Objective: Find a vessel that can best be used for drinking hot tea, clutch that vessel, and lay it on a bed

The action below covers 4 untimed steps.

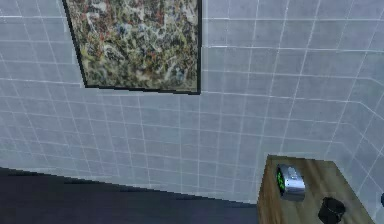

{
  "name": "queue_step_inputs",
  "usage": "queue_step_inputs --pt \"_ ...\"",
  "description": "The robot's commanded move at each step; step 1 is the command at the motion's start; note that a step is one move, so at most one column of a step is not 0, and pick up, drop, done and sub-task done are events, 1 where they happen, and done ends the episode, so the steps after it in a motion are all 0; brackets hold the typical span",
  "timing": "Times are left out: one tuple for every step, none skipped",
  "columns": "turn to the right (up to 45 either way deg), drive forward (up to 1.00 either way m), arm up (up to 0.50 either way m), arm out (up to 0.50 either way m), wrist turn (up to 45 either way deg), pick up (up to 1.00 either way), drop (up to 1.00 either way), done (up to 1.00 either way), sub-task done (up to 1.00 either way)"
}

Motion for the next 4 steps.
queue_step_inputs --pt "3.0 0.0 0.0 0.0 0.0 0.0 0.0 0.0 0.0" --pt "0.0 0.95 0.0 0.0 0.0 0.0 0.0 0.0 0.0" --pt "6.0 0.0 0.0 0.0 0.0 0.0 0.0 0.0 0.0" --pt "0.0 0.1 0.0 0.0 0.0 0.0 0.0 0.0 0.0"
